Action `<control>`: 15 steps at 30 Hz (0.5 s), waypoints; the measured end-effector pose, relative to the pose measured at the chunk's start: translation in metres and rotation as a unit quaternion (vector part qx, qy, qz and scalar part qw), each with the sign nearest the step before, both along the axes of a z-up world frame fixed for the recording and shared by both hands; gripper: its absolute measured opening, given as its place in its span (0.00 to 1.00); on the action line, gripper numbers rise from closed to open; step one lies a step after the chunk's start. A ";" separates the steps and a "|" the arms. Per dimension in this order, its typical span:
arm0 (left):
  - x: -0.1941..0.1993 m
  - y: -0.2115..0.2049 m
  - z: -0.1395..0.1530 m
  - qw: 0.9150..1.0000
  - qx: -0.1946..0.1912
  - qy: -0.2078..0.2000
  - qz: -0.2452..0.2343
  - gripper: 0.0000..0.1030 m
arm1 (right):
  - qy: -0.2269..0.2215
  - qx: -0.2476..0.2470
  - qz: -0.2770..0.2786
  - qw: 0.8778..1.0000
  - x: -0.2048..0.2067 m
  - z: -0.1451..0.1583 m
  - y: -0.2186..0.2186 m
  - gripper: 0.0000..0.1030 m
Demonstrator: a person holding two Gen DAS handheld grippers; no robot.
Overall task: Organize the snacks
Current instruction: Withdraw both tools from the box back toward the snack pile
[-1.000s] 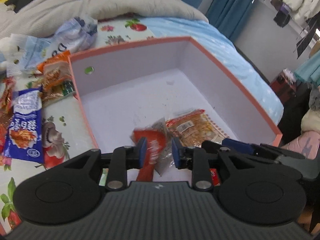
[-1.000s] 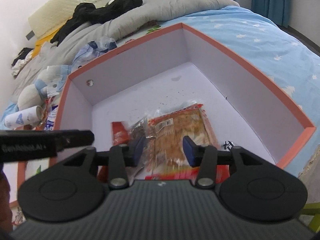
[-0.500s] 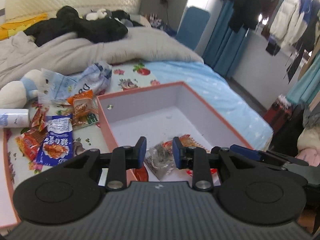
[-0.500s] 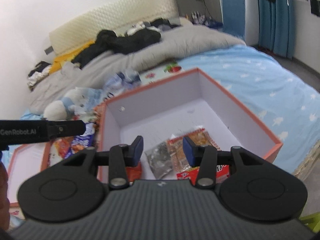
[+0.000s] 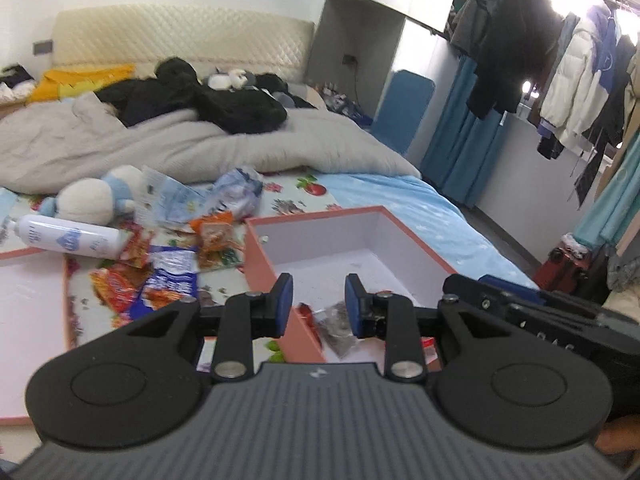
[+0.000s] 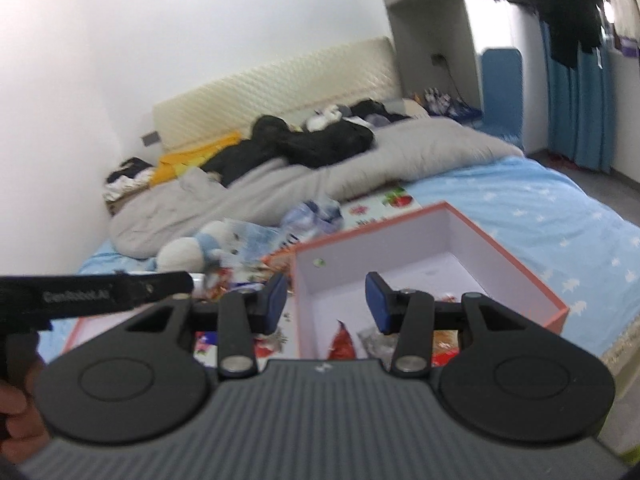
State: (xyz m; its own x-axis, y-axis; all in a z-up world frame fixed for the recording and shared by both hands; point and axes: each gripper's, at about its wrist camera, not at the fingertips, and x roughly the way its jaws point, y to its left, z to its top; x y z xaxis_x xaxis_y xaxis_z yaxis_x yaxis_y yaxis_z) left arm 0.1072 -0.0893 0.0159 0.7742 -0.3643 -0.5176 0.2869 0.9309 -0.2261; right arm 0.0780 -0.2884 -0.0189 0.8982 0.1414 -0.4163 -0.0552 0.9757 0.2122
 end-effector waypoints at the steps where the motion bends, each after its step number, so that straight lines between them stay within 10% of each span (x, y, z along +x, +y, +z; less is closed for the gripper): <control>1: -0.007 0.005 0.000 1.000 0.003 -0.005 0.006 0.32 | -0.004 -0.001 0.005 1.000 -0.003 0.001 0.004 0.45; 15: -0.045 0.074 -0.029 0.996 -0.029 0.004 0.088 0.32 | -0.006 -0.015 0.078 0.997 -0.020 -0.023 0.064 0.46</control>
State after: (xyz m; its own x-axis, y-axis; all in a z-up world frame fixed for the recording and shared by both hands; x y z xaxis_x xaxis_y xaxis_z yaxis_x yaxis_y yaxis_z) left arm 0.0617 -0.0150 -0.0128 0.8247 -0.2531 -0.5057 0.1191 0.9519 -0.2822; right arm 0.0584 -0.2246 -0.0417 0.8714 0.2670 -0.4115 -0.2091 0.9610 0.1807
